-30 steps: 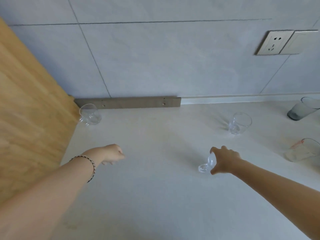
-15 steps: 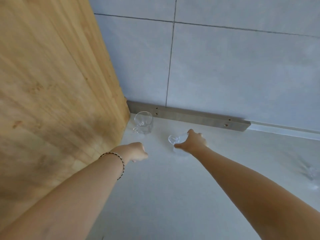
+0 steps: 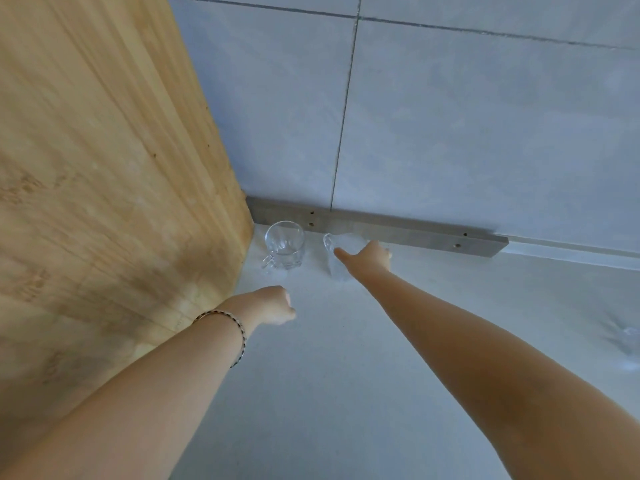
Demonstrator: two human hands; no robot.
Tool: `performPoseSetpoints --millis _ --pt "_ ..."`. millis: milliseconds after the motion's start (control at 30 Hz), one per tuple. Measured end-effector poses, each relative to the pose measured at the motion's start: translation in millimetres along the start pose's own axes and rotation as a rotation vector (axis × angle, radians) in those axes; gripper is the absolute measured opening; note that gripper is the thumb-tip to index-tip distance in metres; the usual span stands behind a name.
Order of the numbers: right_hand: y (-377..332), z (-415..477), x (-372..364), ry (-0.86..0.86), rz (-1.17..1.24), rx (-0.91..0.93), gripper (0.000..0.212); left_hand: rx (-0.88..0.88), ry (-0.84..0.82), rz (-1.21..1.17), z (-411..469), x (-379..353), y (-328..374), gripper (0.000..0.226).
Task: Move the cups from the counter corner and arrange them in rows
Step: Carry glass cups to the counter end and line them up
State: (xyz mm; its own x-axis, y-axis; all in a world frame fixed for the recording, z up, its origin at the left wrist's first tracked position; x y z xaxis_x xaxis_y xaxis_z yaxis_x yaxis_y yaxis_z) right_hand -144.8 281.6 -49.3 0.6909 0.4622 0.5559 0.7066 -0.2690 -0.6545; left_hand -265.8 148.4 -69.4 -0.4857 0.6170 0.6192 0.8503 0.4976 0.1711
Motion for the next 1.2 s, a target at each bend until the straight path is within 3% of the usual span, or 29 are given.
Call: performPoseSetpoints --millis 67,133,333,467,800,1067,1200 --pt "15.1 -6.3 5.4 -0.071 0.141 -0.038 0.072 -0.012 -0.001 0.012 -4.4 -1.5 4.3 0.027" --pt "36.8 -15.4 14.6 -0.169 0.187 -0.064 0.049 -0.023 0.006 0.033 -8.8 -4.4 11.4 0.036" --pt "126.8 -38.5 81.7 -0.375 -0.093 -0.196 0.019 -0.05 0.006 0.106 -23.0 -19.7 57.4 0.034" --pt "188.1 -36.8 157.4 -0.332 -0.196 -0.227 0.022 -0.076 -0.003 0.167 -25.2 -35.3 117.8 0.021" --pt "323.9 -25.9 377.5 -0.14 -0.5 -0.159 0.036 -0.219 0.009 0.221 -27.1 -88.0 335.4 0.027" --pt "353.8 18.7 477.4 -0.004 -0.501 -0.07 0.026 -0.253 -0.039 0.236 -33.2 -118.2 451.1 0.022" --pt "340.5 48.0 478.4 0.021 -0.317 0.024 0.076 -0.181 -0.014 0.222 -29.8 -116.8 461.3 0.024"
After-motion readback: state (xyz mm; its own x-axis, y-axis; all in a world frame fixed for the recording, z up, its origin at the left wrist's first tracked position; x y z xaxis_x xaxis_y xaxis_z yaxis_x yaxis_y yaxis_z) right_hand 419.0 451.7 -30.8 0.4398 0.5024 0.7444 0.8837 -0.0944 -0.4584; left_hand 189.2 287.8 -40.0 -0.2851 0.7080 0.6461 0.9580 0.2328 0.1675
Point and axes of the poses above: each hand's wrist, its own z-axis towards the middle knuckle, its own x-axis out of the back of the hand, y = z × x, the point moved 2 cm from there along z, towards the middle knuckle, and after that the axes turned 12 degrees about z, right-handed, at the moved point
